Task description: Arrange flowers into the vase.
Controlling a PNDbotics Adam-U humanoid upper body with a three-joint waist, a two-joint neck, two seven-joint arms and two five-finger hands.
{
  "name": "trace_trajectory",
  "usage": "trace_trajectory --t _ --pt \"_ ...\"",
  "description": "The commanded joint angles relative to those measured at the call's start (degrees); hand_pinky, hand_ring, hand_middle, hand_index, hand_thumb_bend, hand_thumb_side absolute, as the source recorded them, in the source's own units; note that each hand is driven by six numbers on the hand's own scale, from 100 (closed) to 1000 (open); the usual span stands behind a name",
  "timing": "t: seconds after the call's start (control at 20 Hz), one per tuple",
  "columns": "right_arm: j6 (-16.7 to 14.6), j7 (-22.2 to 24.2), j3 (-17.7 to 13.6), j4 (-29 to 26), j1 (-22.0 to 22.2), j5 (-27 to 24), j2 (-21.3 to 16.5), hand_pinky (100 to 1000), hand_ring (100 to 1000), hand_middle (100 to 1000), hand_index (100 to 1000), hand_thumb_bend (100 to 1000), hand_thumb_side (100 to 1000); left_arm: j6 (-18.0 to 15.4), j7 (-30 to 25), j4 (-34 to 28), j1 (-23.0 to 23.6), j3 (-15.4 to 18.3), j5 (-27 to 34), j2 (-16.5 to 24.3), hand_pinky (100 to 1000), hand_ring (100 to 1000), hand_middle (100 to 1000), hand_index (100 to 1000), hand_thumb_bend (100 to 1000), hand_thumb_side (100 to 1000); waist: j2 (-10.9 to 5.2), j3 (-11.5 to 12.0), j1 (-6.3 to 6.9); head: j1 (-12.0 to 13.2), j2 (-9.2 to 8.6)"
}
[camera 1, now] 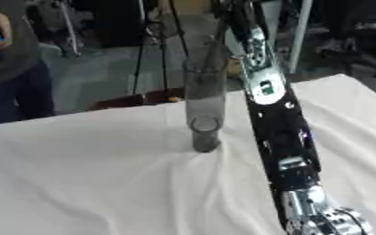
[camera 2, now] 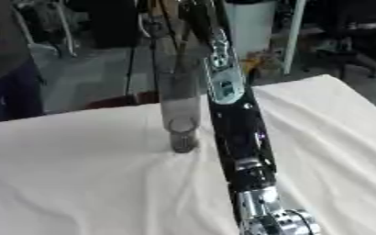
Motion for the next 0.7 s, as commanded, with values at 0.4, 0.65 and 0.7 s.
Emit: trace_trajectory --t 0.4,0.65,0.7 --pt "-2.9 1.6 0.8 2.7 -1.2 3.4 -1.8 100 196 100 238 370 1000 -0.2 -0.1 -0.7 -0.5 0.2 -0.1 0.6 508 689 613 721 309 802 0.05 -0.3 -0.42 0.2 0.59" --pt "-4.0 2.0 1.0 4.1 -1.2 4.7 -1.9 100 199 100 239 391 1000 -0.2 -0.1 -0.7 -0.4 0.2 -0.1 0.6 508 689 613 721 309 804 0.05 -0.4 -0.51 0.2 0.68" --pt "-4.2 2.1 1.1 4.4 -1.2 5.0 -1.9 100 202 100 241 402 1000 -0.2 -0.1 -0.6 -0.4 0.2 -0.1 0.6 508 689 613 721 309 804 0.05 -0.4 -0.53 0.2 0.7"
